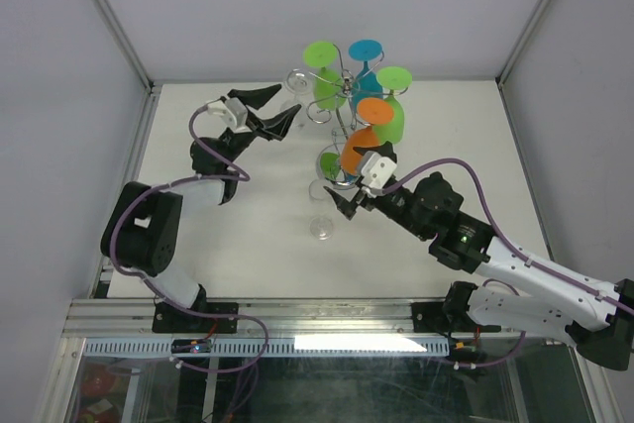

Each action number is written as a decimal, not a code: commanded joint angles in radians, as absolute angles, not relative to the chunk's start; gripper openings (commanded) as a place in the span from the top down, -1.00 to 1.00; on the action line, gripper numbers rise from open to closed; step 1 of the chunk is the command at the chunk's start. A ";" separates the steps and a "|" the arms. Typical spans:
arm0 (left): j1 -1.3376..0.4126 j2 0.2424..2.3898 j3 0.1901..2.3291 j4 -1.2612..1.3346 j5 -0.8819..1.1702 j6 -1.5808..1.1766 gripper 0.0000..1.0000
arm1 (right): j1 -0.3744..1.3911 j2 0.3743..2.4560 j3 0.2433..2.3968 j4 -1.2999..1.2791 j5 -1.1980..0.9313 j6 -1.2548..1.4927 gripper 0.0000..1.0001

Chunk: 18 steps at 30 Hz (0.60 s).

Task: Place the wine glass upside down on the wine glass rack
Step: Turn the wine glass upside down at the wine rack.

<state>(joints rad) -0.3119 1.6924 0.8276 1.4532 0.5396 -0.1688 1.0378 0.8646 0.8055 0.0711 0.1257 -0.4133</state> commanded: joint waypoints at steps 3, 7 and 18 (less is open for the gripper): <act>-0.299 1.477 0.671 1.392 0.322 -0.104 -0.42 | 1.037 0.851 0.793 0.193 0.225 -0.376 -0.99; -0.301 1.294 0.576 1.206 0.149 -0.154 -0.88 | 1.037 0.841 0.763 0.248 0.270 -0.350 -0.99; -0.302 0.938 0.752 0.007 -0.258 -0.386 -0.98 | 1.037 0.882 0.810 0.152 0.224 -0.296 -0.99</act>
